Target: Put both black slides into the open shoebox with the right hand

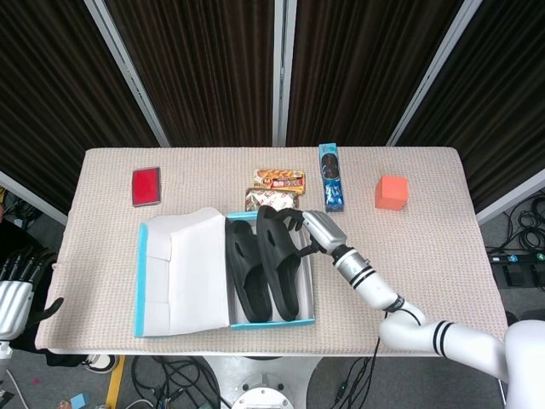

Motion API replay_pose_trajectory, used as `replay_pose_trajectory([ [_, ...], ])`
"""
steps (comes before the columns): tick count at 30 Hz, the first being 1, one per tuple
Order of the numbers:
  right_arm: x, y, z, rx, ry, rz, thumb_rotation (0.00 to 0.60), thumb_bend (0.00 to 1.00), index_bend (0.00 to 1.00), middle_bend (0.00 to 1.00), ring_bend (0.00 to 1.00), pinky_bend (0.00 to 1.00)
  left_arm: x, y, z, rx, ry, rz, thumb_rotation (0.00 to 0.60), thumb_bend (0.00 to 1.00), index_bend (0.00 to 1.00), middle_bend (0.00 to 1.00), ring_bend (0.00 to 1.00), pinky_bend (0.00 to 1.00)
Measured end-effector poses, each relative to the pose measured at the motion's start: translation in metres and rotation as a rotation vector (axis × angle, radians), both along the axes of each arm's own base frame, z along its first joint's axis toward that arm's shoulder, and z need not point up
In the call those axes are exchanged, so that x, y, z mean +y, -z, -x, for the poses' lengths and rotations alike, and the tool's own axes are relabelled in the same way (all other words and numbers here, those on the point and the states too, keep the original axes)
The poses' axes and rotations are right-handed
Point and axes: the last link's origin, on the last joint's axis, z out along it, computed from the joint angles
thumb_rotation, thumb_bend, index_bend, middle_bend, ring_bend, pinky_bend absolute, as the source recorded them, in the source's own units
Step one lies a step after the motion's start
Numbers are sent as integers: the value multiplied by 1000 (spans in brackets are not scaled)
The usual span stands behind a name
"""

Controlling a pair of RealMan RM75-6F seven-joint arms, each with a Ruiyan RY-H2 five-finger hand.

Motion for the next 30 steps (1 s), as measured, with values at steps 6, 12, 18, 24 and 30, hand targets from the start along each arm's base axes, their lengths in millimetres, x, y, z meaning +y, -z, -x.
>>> replay_pose_trajectory([
  [6,2,10,2,31,-19,-4,600,232,536,541,447,421,-1,-5,3,-1,-2,-1,600,195,142,117,35,78],
  [12,1,16,8,95,-48,16,600,232,536,541,447,421,-1,-7,4,-5,0,-2,600,195,142,117,35,78],
  [18,2,21,13,130,-44,1,600,225,537,537,447,412,-2,-6,3,-11,-3,0,600,195,142,117,35,78],
  [24,1,23,18,134,-9,-18,600,174,537,526,443,399,-2,-4,3,-12,-10,2,600,195,141,117,36,78],
  [30,0,23,21,106,64,-34,600,56,460,476,381,360,-3,-3,3,-22,-13,7,600,195,142,117,35,78],
])
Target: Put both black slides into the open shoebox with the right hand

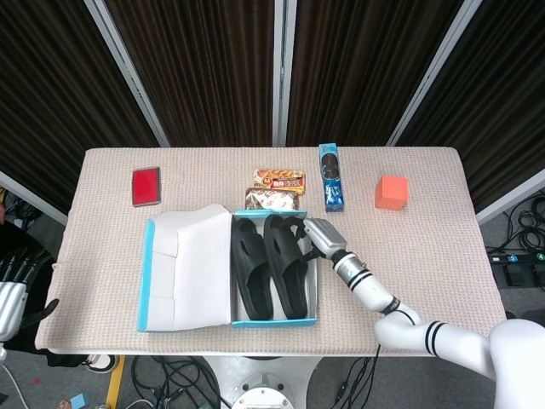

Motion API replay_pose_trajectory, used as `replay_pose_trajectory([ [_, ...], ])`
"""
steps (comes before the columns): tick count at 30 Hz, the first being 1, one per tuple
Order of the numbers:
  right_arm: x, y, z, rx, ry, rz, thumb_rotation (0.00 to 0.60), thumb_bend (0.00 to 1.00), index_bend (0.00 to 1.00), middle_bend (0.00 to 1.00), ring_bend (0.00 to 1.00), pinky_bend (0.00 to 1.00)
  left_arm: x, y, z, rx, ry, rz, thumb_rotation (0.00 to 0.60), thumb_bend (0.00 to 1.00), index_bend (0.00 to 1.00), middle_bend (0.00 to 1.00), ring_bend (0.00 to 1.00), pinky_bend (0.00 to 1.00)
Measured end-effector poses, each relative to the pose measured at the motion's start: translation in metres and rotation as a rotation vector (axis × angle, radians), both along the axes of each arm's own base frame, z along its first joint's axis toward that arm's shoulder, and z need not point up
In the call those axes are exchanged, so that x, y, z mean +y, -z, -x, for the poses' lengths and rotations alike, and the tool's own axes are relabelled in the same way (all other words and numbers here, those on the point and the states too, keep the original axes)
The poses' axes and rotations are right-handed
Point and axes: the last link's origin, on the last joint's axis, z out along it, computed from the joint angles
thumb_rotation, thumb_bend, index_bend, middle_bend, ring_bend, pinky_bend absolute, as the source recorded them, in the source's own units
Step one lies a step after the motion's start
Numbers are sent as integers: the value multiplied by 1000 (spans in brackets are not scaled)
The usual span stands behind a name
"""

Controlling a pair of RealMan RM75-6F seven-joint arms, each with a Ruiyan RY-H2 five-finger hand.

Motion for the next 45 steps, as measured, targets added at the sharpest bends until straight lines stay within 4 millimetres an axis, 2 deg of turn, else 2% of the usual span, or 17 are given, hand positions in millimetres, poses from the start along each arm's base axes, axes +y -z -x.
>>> replay_pose_trajectory([
  [1,0,0,0,-5,10,-9,600,41,433,458,357,344,0,3,-1,1,0,0,600,195,141,117,35,78],
  [3,2,-1,-2,-16,22,-35,600,4,298,359,225,261,0,7,-3,5,-1,-1,600,195,141,117,35,78],
  [6,2,-6,-4,-24,30,-75,600,0,146,220,64,152,0,8,-4,1,-3,-2,600,195,141,117,35,78],
  [9,2,-14,-8,-33,30,-100,600,0,97,160,4,110,0,8,-5,-5,-4,-1,600,195,141,117,35,78],
  [15,3,-32,-16,-47,8,-96,600,0,43,124,0,78,0,8,-5,-16,-7,1,600,196,142,117,35,78],
  [21,9,-52,-24,-50,-20,-87,600,0,32,114,0,74,0,9,-6,-21,-3,3,600,195,141,117,35,78],
  [27,15,-63,-32,-41,-40,-80,600,0,20,113,0,75,0,6,-6,-20,-1,2,600,195,141,117,35,78],
  [35,25,-58,-41,-137,25,-165,600,0,20,128,0,87,-1,3,-6,-28,-3,0,600,195,141,117,35,78],
  [45,42,-36,-52,-247,56,-318,600,0,20,138,0,145,-1,-1,-5,-27,-8,-4,600,195,141,117,35,78],
])
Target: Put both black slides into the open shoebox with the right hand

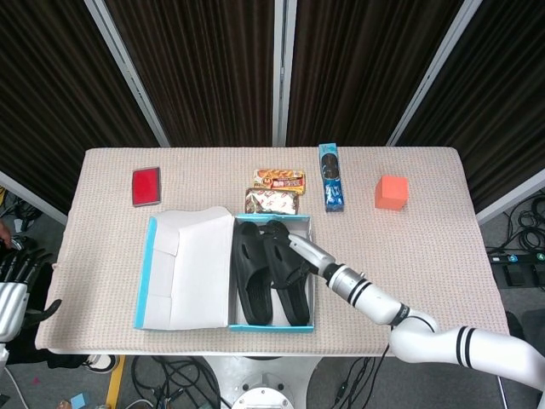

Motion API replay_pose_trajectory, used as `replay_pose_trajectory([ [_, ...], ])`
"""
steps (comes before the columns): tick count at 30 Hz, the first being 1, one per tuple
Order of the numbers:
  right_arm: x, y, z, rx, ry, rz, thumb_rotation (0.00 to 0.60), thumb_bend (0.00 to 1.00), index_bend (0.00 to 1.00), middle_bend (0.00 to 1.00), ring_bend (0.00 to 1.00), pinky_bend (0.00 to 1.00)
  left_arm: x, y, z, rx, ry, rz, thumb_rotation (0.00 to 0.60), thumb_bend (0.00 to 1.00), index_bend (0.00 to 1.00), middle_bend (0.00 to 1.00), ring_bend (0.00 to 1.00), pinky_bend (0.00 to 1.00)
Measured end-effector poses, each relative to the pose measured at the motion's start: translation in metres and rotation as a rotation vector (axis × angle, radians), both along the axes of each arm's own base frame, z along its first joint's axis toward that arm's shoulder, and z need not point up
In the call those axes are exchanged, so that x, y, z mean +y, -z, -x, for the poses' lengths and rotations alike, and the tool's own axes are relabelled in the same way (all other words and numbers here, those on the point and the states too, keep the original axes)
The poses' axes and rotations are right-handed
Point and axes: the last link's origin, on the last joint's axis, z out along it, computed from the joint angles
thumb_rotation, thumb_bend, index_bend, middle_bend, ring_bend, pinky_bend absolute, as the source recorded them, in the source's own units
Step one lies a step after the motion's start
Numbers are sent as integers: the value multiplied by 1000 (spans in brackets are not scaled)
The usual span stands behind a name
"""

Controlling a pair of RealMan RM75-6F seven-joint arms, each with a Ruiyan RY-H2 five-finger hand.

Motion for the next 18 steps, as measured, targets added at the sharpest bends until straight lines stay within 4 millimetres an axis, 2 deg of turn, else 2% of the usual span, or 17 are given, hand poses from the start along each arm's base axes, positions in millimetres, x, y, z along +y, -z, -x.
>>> replay_pose_trajectory([
  [7,-1,14,14,36,22,-21,600,0,20,138,0,188,0,9,-3,-7,-3,7,600,195,141,117,35,79],
  [11,-1,21,19,59,32,-40,600,0,20,137,0,194,0,6,-1,-7,-7,4,600,195,141,117,36,78],
  [14,-2,17,15,41,25,-27,600,0,20,136,0,197,0,0,2,-10,-10,2,600,195,141,117,35,78],
  [18,-1,2,4,-1,-8,16,600,0,20,137,0,198,0,1,0,-9,-4,3,600,195,142,117,36,78],
])
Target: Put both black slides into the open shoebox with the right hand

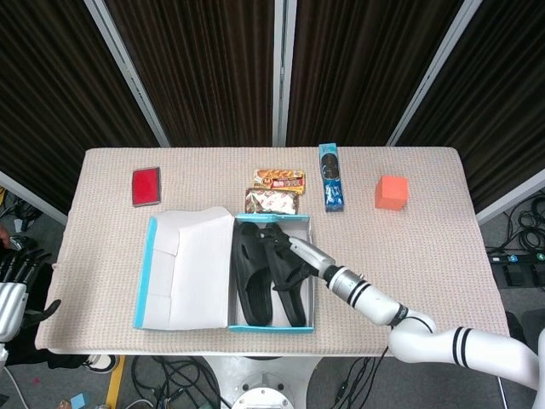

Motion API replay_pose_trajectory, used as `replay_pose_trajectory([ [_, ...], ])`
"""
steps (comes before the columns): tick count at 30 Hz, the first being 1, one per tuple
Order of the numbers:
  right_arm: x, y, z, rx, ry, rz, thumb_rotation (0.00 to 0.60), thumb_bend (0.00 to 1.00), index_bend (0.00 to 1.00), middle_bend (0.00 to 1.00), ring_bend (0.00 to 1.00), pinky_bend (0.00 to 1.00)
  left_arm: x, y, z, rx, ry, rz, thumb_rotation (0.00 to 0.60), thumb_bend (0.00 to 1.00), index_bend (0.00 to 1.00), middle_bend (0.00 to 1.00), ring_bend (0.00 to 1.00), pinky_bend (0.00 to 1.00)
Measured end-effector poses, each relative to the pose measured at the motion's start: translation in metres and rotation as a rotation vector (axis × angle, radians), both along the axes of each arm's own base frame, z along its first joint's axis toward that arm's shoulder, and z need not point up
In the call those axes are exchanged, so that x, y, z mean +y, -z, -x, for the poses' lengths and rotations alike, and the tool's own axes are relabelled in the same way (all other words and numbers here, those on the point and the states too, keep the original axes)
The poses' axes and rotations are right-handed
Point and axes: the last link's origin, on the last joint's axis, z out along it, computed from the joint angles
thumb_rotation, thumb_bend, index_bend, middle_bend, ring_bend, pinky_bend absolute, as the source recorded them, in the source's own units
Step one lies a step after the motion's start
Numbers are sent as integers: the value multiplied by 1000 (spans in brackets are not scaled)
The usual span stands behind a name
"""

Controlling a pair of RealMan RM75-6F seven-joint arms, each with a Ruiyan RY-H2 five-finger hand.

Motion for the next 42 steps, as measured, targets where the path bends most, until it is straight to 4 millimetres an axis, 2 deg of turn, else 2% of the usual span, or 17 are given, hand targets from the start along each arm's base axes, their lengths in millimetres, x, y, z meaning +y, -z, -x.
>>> replay_pose_trajectory([
  [7,7,-48,-8,-59,-71,129,600,0,19,137,0,197,-1,3,-7,4,16,0,600,196,141,117,36,78],
  [10,8,-69,-1,-41,-110,228,600,4,19,137,0,197,-2,2,-11,5,21,-3,600,195,141,117,36,78],
  [14,11,-86,16,64,-171,393,600,25,19,128,0,169,-3,1,-14,8,28,-9,600,195,142,117,36,78],
  [18,20,-103,45,272,-238,641,600,37,17,90,0,44,-4,0,-16,9,32,-11,600,195,141,117,35,78],
  [20,28,-111,63,386,-254,759,600,85,9,75,0,8,-5,-1,-18,7,34,-11,600,196,141,117,36,78],
  [23,50,-126,101,592,-244,927,600,193,0,44,0,0,-4,-3,-19,13,35,-8,600,195,141,117,36,78],
  [24,63,-129,118,669,-227,963,600,208,0,32,0,0,-4,-3,-18,15,34,-8,600,195,141,117,35,78],
  [28,111,-131,168,868,-174,941,600,164,0,3,0,0,-4,-4,-16,17,25,4,600,196,141,117,36,78],
  [30,133,-130,186,936,-145,907,600,133,0,0,0,0,-5,-3,-15,22,23,8,600,195,141,117,36,78],
  [33,158,-130,202,985,-100,879,600,117,0,0,0,0,-7,-1,-14,33,21,10,600,195,141,117,35,78],
  [36,170,-130,211,994,-70,867,600,116,0,0,0,0,-10,1,-14,29,19,12,600,196,141,117,36,79],
  [42,177,-128,220,970,-43,814,600,118,0,0,0,0,-13,4,-13,22,14,20,600,195,141,117,35,78],
])
